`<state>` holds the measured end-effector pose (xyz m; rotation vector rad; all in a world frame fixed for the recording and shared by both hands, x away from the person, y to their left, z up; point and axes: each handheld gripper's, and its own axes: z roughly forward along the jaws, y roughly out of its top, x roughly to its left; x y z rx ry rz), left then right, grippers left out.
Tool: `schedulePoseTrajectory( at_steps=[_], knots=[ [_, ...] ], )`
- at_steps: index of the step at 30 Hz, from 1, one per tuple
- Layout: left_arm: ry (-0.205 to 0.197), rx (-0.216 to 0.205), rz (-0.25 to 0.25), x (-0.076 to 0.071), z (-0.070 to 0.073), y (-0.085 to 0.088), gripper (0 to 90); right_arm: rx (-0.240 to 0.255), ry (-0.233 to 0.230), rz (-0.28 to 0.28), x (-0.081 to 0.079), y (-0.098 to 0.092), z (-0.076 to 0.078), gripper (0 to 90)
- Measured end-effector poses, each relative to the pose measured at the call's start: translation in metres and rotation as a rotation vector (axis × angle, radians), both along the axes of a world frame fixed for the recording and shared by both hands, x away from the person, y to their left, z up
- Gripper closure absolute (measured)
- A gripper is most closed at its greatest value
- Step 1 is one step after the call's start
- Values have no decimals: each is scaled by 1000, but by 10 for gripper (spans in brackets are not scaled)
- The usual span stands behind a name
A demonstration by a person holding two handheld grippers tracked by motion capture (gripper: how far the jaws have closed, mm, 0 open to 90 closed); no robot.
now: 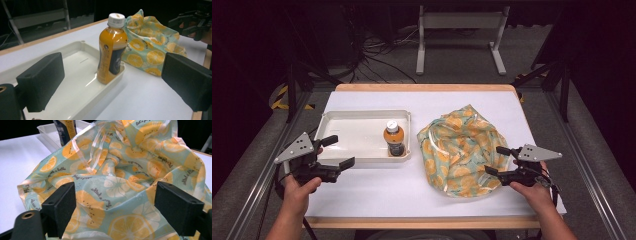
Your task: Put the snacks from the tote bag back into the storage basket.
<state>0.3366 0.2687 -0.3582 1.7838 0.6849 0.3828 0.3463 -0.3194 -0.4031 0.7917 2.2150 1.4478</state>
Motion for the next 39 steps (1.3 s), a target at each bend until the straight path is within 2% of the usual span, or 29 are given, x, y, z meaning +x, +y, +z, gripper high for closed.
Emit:
schedulePoseTrajectory(
  at_steps=[7,12,18,24,28,29,33,37,39],
  knots=[
    [10,-42,37,-8,-16,16,43,2,3,-2,1,-1,-1,183],
    [8,-39,46,-11,-27,18,43,-5,4,0,1,0,-3,182],
    [41,-48,53,-10,-53,16,35,-6,1,-5,1,-2,-4,179],
    [69,-67,55,-6,-65,19,37,-18,-6,-13,1,-3,-6,178],
    [79,-42,62,-3,-72,20,41,-24,-20,-15,0,-3,-7,171],
    [75,-22,70,-3,-74,20,42,-22,-22,-13,1,-3,-8,168],
    [80,11,75,0,-82,20,42,-25,-16,-13,1,-2,-11,164],
    [96,-11,77,3,-89,19,53,-24,-11,-12,1,-1,-13,162],
    [100,12,89,4,-94,18,58,-24,-7,-12,1,-1,-14,161]
  ],
)
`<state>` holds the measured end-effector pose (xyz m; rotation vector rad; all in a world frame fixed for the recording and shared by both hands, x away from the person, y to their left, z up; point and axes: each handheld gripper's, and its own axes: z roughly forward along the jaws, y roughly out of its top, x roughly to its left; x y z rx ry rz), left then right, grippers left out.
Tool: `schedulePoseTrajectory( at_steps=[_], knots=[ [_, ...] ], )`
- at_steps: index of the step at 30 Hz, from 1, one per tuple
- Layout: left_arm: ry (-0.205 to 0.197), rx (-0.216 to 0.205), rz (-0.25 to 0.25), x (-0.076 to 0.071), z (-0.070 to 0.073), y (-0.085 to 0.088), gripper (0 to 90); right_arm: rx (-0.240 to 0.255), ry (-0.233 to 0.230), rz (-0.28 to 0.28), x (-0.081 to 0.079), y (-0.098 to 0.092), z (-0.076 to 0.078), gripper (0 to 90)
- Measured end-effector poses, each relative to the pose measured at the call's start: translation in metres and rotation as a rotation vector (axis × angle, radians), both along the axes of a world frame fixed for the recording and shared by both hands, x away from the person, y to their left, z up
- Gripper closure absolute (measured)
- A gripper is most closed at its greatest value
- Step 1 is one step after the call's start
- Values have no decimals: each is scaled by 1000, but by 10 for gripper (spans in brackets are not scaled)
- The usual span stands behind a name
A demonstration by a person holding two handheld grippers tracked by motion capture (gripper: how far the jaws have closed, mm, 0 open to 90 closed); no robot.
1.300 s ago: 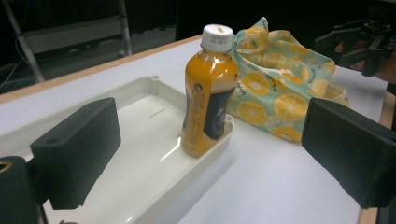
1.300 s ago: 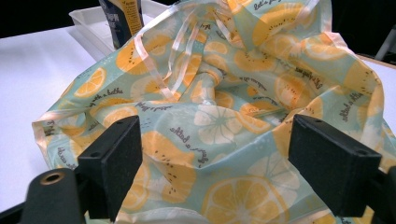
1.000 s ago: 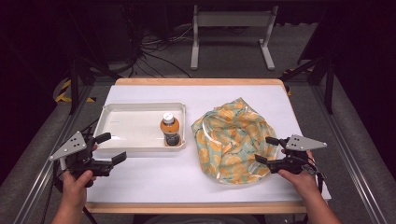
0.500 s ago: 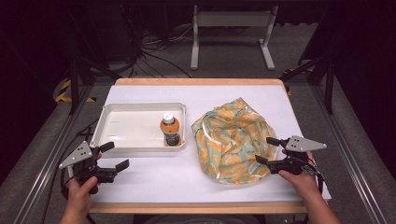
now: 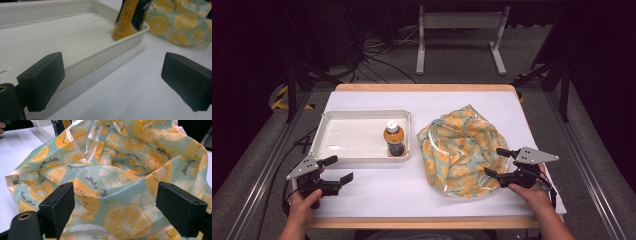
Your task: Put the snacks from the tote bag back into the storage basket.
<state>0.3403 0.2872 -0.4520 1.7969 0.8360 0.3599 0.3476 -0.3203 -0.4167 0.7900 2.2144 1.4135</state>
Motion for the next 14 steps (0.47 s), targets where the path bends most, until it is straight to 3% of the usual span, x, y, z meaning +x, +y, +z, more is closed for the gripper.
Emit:
schedulePoseTrajectory(
  at_steps=[1,14],
  knots=[
    [-8,17,2,1,-1,0,61,0,0,1,0,0,0,161],
    [-19,5,-22,-1,-1,-7,56,5,13,-2,1,-1,-3,160]
  ],
)
